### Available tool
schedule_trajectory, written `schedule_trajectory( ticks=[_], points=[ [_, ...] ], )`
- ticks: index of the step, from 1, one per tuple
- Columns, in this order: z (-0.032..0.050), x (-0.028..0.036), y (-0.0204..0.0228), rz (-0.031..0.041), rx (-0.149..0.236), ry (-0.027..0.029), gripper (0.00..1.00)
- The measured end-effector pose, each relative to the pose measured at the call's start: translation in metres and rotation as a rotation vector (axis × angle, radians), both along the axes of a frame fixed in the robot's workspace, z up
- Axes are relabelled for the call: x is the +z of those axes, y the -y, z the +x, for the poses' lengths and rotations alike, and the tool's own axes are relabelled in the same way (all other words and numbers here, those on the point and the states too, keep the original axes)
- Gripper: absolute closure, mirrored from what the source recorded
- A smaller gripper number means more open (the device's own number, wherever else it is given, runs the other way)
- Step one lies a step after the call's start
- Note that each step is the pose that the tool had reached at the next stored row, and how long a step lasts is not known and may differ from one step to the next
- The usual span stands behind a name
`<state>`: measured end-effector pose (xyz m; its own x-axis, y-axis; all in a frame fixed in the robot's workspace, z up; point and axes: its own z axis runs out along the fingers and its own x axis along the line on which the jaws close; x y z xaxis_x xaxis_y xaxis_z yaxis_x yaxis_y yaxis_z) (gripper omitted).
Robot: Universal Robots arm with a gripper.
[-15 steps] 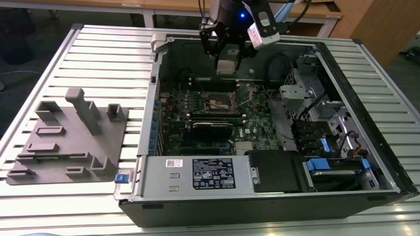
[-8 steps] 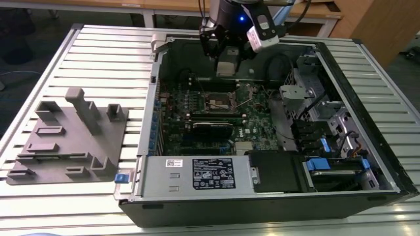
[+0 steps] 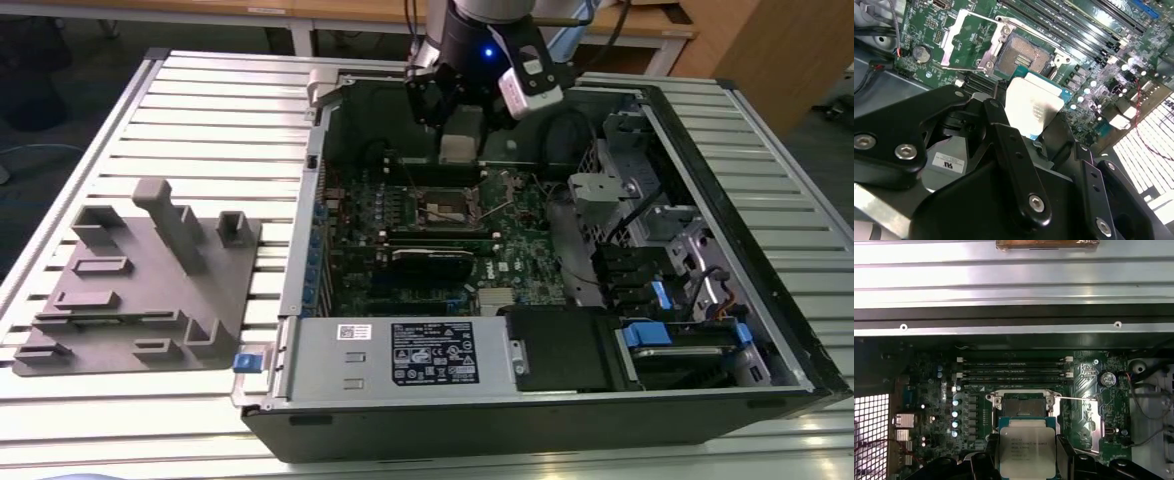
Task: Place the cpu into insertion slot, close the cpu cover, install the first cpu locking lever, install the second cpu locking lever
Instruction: 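Place the cpu into insertion slot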
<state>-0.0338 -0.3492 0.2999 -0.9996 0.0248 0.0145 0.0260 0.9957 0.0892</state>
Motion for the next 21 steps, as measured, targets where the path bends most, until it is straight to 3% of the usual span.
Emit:
schedule_trajectory(
  ticks=[12,21],
  points=[
    [-0.0009,-0.0215,0.0000,-0.0001,0.000,0.0013,0.46],
    [-0.0011,-0.0246,0.0000,0.0003,0.000,0.0015,0.46]
  ],
)
